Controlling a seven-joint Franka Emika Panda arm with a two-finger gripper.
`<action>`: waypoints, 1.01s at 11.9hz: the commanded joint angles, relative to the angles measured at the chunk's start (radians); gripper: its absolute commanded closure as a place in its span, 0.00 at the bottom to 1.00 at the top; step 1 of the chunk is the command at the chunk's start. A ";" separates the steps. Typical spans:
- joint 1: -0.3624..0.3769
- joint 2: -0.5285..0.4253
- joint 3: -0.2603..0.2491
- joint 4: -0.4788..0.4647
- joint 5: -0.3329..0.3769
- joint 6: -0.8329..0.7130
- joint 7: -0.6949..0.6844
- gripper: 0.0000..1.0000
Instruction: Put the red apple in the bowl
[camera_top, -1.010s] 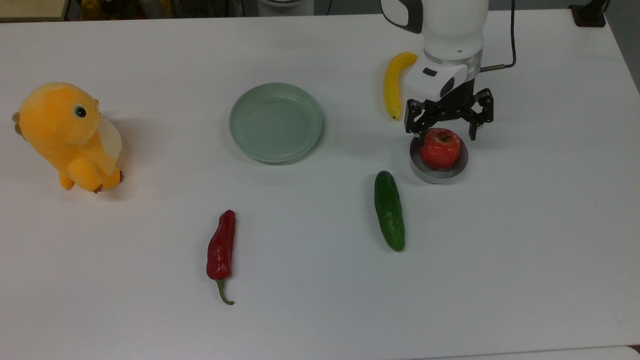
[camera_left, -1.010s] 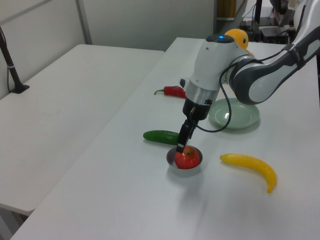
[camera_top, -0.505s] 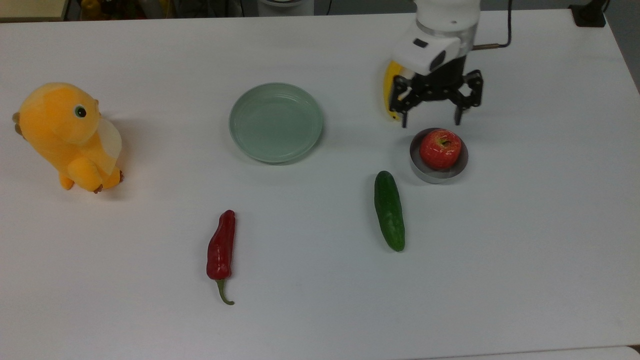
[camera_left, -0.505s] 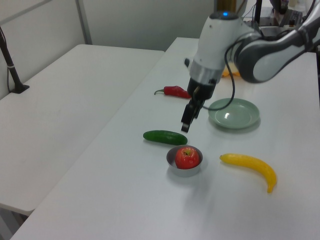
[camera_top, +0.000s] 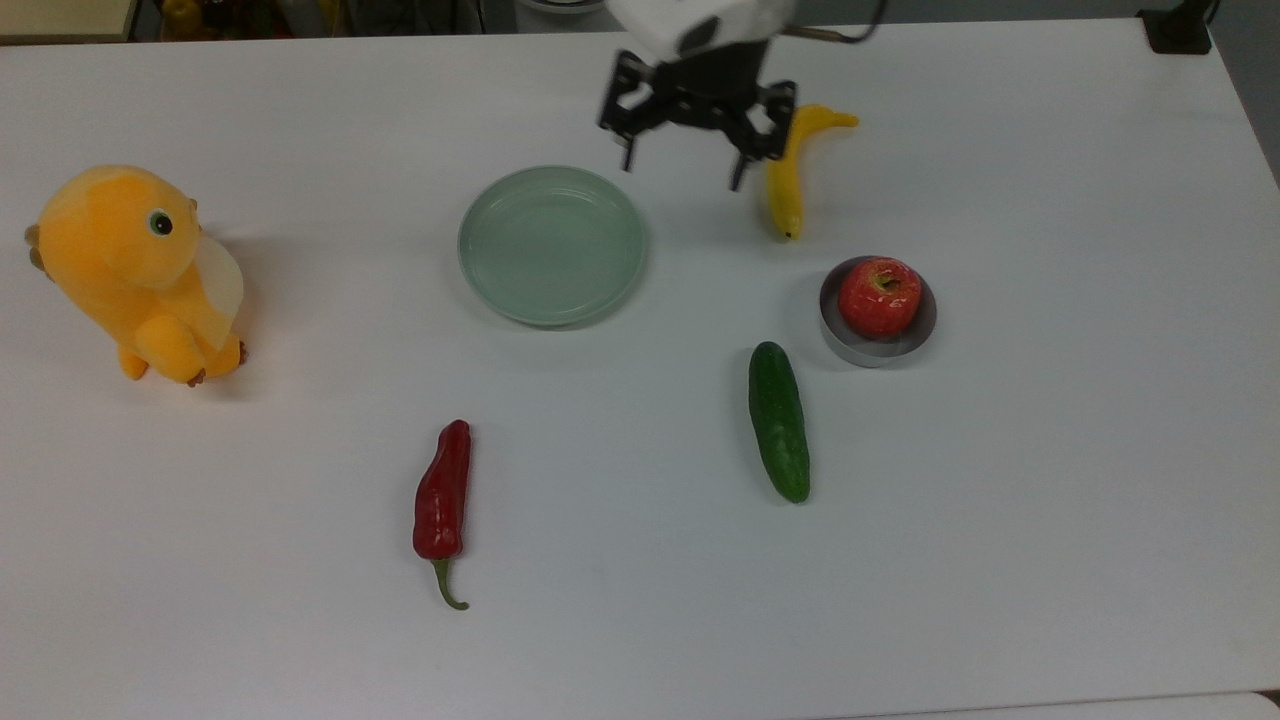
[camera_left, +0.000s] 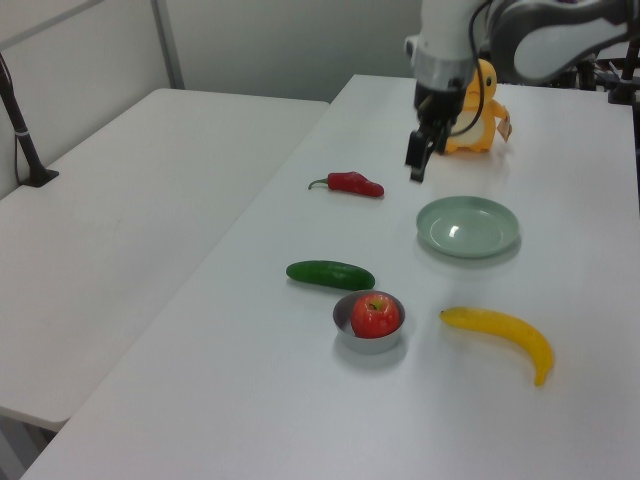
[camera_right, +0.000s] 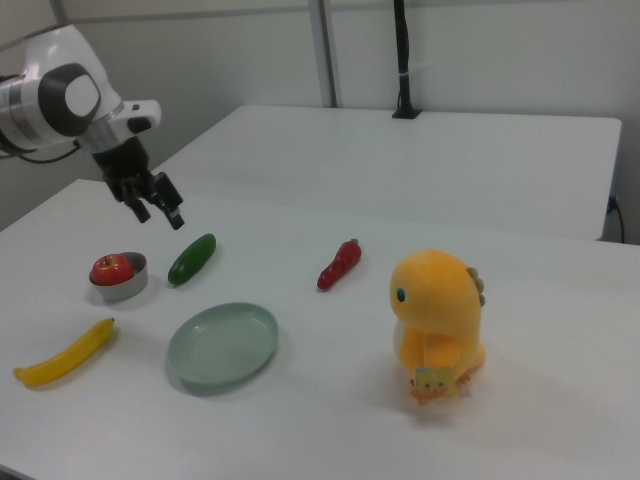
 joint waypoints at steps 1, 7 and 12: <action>0.036 -0.127 -0.153 -0.065 0.088 -0.043 -0.152 0.00; 0.036 -0.186 -0.270 -0.072 0.152 -0.107 -0.275 0.00; 0.036 -0.181 -0.293 -0.072 0.212 -0.095 -0.284 0.00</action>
